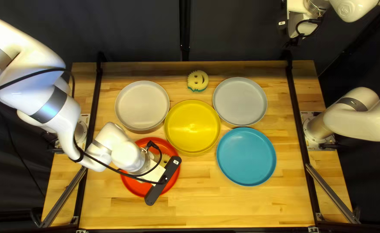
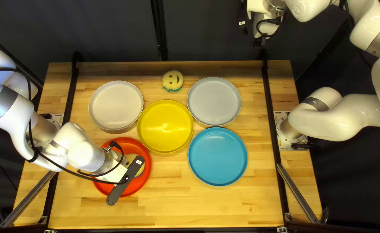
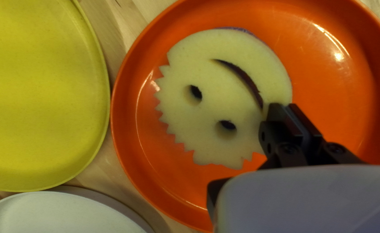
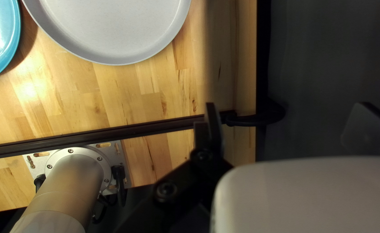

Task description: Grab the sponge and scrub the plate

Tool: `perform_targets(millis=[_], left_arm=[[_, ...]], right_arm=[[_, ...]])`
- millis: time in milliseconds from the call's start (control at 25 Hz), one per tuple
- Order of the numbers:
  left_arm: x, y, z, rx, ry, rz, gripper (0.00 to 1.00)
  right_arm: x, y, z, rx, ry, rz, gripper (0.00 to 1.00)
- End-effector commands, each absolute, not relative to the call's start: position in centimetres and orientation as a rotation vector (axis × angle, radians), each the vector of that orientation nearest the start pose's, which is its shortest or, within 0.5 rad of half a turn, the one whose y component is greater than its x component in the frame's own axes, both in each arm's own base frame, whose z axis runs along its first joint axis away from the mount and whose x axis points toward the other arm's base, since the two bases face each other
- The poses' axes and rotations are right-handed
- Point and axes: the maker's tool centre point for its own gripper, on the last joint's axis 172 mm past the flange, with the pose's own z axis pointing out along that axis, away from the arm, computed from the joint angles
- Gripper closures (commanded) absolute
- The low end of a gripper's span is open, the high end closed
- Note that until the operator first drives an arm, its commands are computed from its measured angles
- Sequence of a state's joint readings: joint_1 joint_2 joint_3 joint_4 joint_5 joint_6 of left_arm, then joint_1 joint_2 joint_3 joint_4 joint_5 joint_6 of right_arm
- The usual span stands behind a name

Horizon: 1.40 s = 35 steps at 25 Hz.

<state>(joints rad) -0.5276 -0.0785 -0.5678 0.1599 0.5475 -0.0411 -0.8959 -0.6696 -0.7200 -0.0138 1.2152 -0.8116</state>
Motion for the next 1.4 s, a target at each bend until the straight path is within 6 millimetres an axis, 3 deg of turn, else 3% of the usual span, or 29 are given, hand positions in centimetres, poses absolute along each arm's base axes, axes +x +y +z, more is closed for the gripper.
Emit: perform_targets(millis=[40, 160, 480, 760, 1120, 1280, 1400], left_arm=[[34.7, -20.2, 8.3, -2.916, 0.924, -0.172, 1.0], [34.6, -21.1, 9.2, -2.908, 0.925, -0.162, 1.0], [34.6, -22.4, 7.9, -2.915, 0.954, -0.136, 1.0], [34.6, -20.7, 6.5, -2.93, 0.956, -0.132, 1.0], [33.9, -15.9, 5.1, -2.968, 0.927, -0.117, 1.0], [32.8, -15.7, 5.2, -2.978, 0.911, -0.106, 1.0], [31.8, -16.7, 5.3, -2.983, 0.905, -0.096, 1.0]], right_arm=[[20.9, -26.6, 28.6, -3.274, 0.132, -0.172, 0.0], [20.9, -26.6, 28.6, -3.274, 0.132, -0.172, 0.0], [20.9, -26.6, 28.6, -3.274, 0.132, -0.172, 0.0], [20.9, -26.6, 28.6, -3.274, 0.132, -0.172, 0.0], [20.9, -26.6, 28.6, -3.274, 0.132, -0.172, 0.0], [20.9, -26.6, 28.6, -3.274, 0.132, -0.172, 0.0], [20.9, -26.6, 28.6, -3.274, 0.132, -0.172, 0.0]])
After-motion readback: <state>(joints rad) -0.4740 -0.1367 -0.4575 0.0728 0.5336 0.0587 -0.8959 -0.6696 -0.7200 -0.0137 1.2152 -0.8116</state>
